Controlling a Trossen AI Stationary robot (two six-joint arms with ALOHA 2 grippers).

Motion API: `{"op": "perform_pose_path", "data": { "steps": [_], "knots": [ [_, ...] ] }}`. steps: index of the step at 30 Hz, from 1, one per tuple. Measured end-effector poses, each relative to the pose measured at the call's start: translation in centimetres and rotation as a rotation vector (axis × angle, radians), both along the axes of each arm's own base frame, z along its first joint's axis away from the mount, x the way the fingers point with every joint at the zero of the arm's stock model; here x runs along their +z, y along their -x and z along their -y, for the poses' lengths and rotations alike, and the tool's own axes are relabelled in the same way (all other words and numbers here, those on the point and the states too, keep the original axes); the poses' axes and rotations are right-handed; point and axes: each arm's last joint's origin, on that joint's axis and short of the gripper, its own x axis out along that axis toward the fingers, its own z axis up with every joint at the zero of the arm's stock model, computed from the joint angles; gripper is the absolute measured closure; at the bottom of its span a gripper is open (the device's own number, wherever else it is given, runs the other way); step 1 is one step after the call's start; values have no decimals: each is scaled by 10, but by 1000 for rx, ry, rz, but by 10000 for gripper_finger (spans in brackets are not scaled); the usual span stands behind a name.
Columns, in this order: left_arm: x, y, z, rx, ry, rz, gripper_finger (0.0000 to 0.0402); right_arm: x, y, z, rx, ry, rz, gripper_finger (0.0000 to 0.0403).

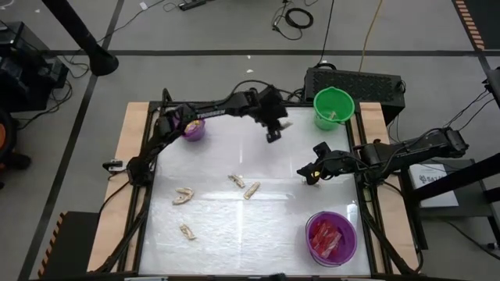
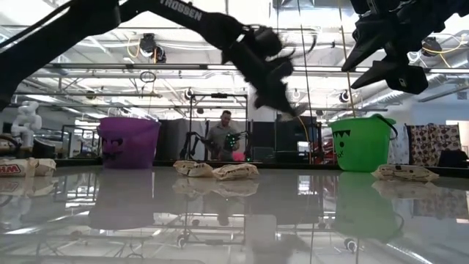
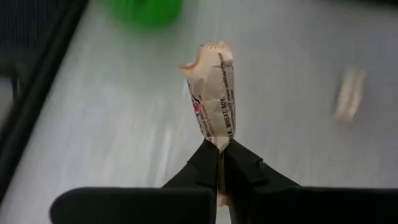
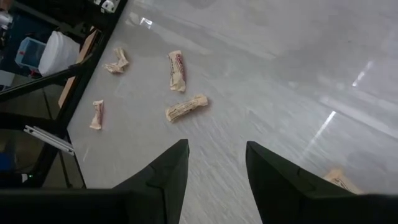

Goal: Sort candy by brand, put in halloween buckets
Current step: Put the white candy into the green bucket

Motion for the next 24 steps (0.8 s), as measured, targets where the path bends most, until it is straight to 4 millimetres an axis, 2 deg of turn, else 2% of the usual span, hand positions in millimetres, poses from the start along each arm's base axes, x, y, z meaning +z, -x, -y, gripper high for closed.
{"op": "perform_pose_path", "data": {
  "steps": [7, 12, 16, 23, 24],
  "knots": [
    [31, -35, 26, 5, -224, 367, 389, 0, 0, 0, -5, -6, -1, 250],
    [46, -48, 28, 74, -367, 573, 389, 0, 0, 0, -23, -35, 2, 250],
    [37, -56, 16, 142, -335, 695, 390, 0, 0, 0, -33, -54, 3, 250],
    [2, -88, -16, 239, -131, 773, 390, 0, 0, 0, -61, -93, 9, 250],
    [-1, -88, -17, 247, -131, 837, 390, 0, 0, -1, -63, -99, 8, 250]
  ]
}}
